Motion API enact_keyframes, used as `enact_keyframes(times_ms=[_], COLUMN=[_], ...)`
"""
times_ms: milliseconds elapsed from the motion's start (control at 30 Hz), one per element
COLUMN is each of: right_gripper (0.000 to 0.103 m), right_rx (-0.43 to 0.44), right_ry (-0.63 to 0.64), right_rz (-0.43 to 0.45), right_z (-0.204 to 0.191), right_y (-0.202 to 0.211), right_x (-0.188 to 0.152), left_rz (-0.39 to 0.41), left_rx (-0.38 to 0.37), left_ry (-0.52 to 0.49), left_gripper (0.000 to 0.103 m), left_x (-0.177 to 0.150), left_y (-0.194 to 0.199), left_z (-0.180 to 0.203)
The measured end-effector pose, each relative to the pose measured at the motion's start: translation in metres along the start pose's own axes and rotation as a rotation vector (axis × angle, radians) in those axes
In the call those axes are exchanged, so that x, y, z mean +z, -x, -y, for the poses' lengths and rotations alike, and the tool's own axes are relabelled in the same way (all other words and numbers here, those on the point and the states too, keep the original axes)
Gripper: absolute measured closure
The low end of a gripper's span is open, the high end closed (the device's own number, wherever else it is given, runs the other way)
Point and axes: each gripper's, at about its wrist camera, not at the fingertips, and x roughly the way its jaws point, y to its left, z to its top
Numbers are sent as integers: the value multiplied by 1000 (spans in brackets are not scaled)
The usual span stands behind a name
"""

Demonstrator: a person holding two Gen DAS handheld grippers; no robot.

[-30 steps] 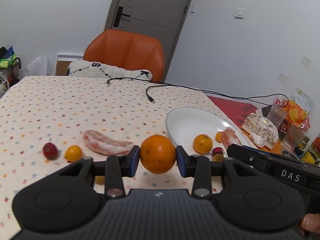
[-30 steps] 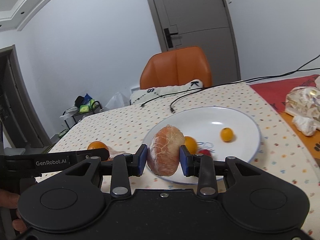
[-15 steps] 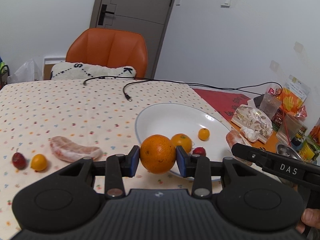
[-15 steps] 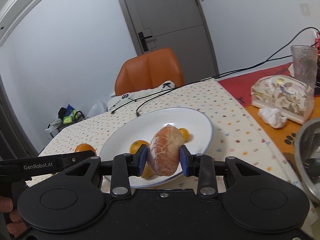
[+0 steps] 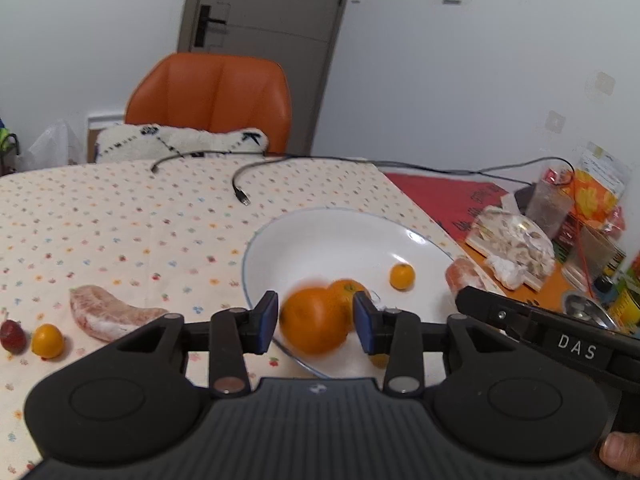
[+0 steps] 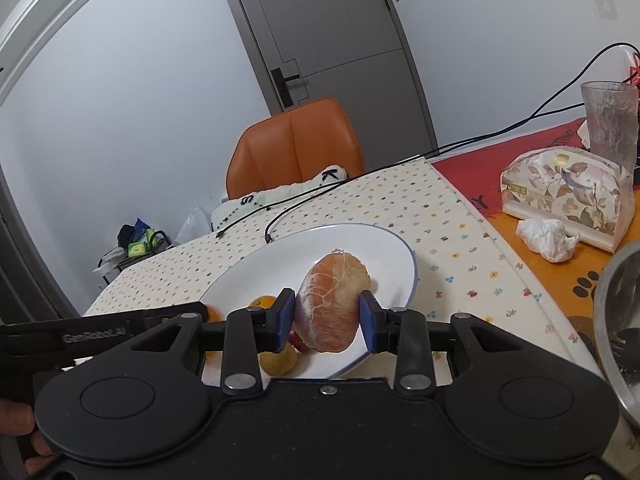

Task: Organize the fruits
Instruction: 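Carry the orange and pomelo segment over the white plate and open both tools, then move both open tools back toward the remaining fruits on the tablecloth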

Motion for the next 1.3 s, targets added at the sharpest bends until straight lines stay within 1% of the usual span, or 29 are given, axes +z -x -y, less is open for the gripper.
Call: enact_keyframes(times_ms=[67, 167, 233, 300, 333, 367, 400, 500, 567, 633, 700, 767, 833, 900, 1000, 1067, 1133, 1200, 1300], right_gripper=[70, 69, 64, 63, 63, 62, 59, 53, 50, 45, 38, 34, 29, 21, 11, 7, 6, 3, 2], right_rx=[-14, -30, -43, -44, -36, -27, -20, -9, 5, 15, 26, 37, 46, 55, 70, 77, 84, 90, 102], right_ry=[2, 0, -11, -2, 1, 2, 5, 9, 7, 6, 5, 10, 18, 26, 40, 48, 53, 52, 53], right_rz=[5, 16, 17, 25, 22, 18, 16, 14, 17, 22, 27, 27, 29, 36, 54, 63, 64, 61, 61], right_z=[-1, -4, -5, -8, -10, -11, -13, -19, -22, -26, -30, -34, -40, -46, -55, -60, -65, -69, -74], right_y=[0, -1, -2, 0, 0, 1, 2, 4, 7, 11, 14, 16, 19, 23, 29, 32, 34, 36, 39], right_x=[1, 2, 2, 1, 1, 0, -1, -2, -2, -2, -2, -3, -3, -3, -2, -1, -1, -1, -1], left_rz=[10, 12, 11, 8, 10, 15, 23, 30, 27, 23, 28, 35, 46, 66, 96, 104, 109, 111, 115], left_rx=[2, 11, 24, 34, 42, 52, 63, 94, 101, 125, 143, 147, 152, 164, 174, 171, 169, 172, 171], left_ry=[5, 13, 21, 30, 33, 32, 31, 53, 69, 67, 68, 76, 85, 86, 84, 91, 99, 101, 100], left_gripper=[61, 56, 53, 43, 41, 35, 29, 21, 20, 20, 20, 19, 16, 10, 8, 7, 6, 6, 5], left_x=[1, 2, 2, 2, 1, 1, 1, 0, 0, 0, -1, -2, -2, -1, -1, -1, -1, -1, -2], left_y=[4, 9, 12, 16, 18, 21, 24, 30, 33, 37, 42, 47, 54, 61, 73, 80, 86, 92, 101], left_z=[-2, -7, -11, -15, -17, -19, -21, -29, -34, -37, -41, -44, -47, -49, -51, -55, -58, -61, -65])
